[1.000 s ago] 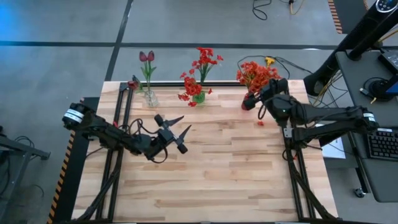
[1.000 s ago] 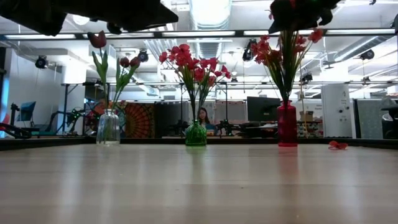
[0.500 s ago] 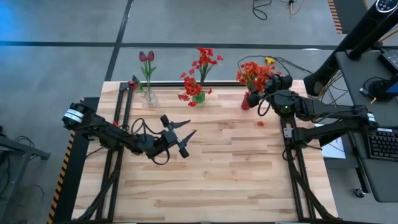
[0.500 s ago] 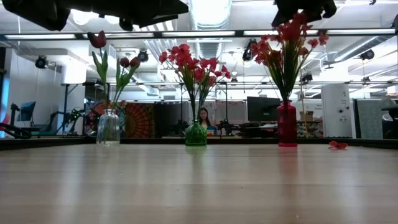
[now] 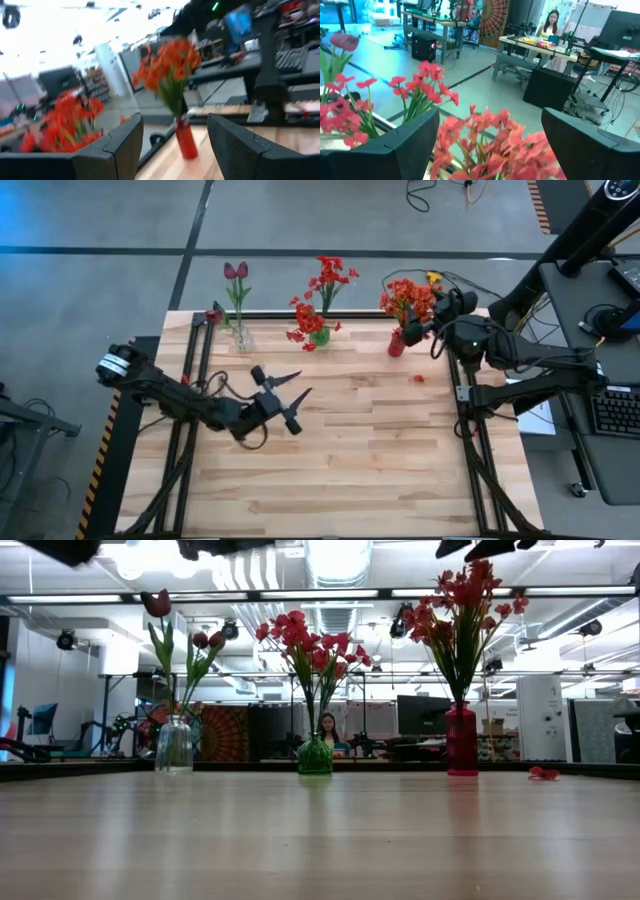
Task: Sort flowers into vase by color
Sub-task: Put the orange flower into the red vase, then return to Home Position
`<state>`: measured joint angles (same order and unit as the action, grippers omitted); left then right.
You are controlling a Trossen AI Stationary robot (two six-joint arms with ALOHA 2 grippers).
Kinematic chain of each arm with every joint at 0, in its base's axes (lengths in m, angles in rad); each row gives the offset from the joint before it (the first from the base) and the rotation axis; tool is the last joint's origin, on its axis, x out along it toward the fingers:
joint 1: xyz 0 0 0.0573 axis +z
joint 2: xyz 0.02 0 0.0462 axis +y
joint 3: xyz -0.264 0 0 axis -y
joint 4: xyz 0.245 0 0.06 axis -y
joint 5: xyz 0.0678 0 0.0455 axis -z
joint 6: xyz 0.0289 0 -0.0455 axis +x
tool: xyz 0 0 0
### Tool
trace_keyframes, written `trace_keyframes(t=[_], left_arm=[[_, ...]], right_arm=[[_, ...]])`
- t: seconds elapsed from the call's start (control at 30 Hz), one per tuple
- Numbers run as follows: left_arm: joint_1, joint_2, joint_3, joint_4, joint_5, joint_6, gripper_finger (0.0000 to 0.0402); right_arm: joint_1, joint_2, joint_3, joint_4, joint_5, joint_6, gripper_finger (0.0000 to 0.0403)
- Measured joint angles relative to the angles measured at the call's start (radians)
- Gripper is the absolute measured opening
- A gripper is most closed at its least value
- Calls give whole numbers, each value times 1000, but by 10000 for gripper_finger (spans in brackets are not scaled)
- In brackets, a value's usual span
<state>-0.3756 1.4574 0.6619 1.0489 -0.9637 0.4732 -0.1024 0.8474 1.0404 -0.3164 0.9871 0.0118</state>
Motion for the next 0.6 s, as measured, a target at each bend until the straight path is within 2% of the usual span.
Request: trace_keyframes(t=[0.13,0.3,0.47,0.53,0.6], left_arm=[[-85,-89,21,-57,-3,107,202],[-195,-248,43,-306,-9,91,198],[-274,-365,60,-466,-143,65,196],[-297,-388,60,-500,-220,-9,196],[-300,-400,46,-541,-225,-15,196]], right_arm=[[4,0,42,0,0,-41,343],[36,0,101,-1,0,-89,343],[107,0,133,-2,-11,-88,343],[144,-5,124,-2,-88,-115,343],[176,-11,98,5,-226,-155,343]])
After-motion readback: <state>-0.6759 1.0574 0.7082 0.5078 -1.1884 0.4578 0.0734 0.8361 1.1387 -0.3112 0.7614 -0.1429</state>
